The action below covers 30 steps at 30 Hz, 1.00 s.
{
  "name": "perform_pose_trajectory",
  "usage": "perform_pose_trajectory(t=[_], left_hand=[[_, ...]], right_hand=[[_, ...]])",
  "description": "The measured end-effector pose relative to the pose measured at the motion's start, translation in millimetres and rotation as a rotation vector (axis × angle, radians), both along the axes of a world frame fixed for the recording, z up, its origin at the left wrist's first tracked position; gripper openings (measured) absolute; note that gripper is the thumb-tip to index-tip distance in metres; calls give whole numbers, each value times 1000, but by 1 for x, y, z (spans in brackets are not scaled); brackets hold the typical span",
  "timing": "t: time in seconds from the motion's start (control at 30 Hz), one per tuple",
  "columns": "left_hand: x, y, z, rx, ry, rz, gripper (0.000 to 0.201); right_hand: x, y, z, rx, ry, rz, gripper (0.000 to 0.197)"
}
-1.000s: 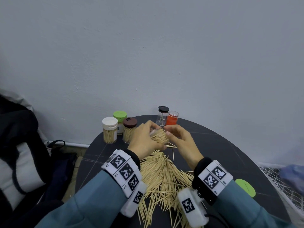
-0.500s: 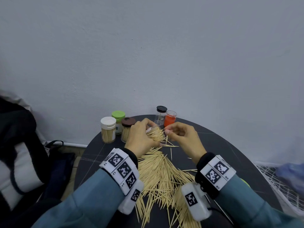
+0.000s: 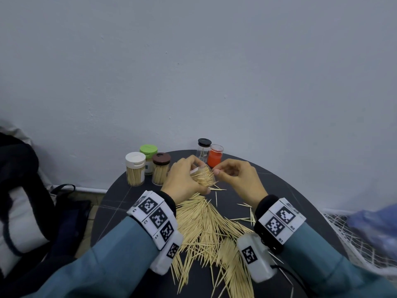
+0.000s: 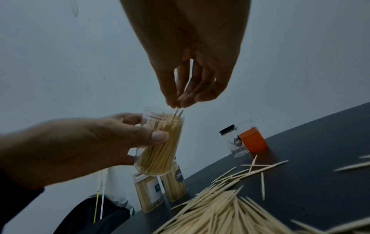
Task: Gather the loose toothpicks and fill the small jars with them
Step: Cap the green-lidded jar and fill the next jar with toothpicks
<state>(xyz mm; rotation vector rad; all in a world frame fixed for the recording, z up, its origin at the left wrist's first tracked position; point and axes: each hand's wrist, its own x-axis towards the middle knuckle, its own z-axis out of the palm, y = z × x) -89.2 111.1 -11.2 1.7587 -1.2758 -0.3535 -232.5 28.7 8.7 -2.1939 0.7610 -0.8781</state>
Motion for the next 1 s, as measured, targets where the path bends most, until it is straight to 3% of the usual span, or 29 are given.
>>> perform_pose_trajectory(t=[0.17,0.37,0.47,0.77,1.0], left_hand=[[-5,1,2,4,15,-45,56],[-11,8,7,10,28,-118,58],[-11,10,6,10,19,-133,57],[-14,17,3,33,-10,-137,57],[-19,16,2,34,-21,-165,55]], right_hand=[[-27,0,7,25,165,-30,5],[-79,9,11,40,854,75,33],[-107,15,6,71,1042,99,37],[-156,30,-18,143,1153,187,35],[-157,32,-29,83,1040,162,30]])
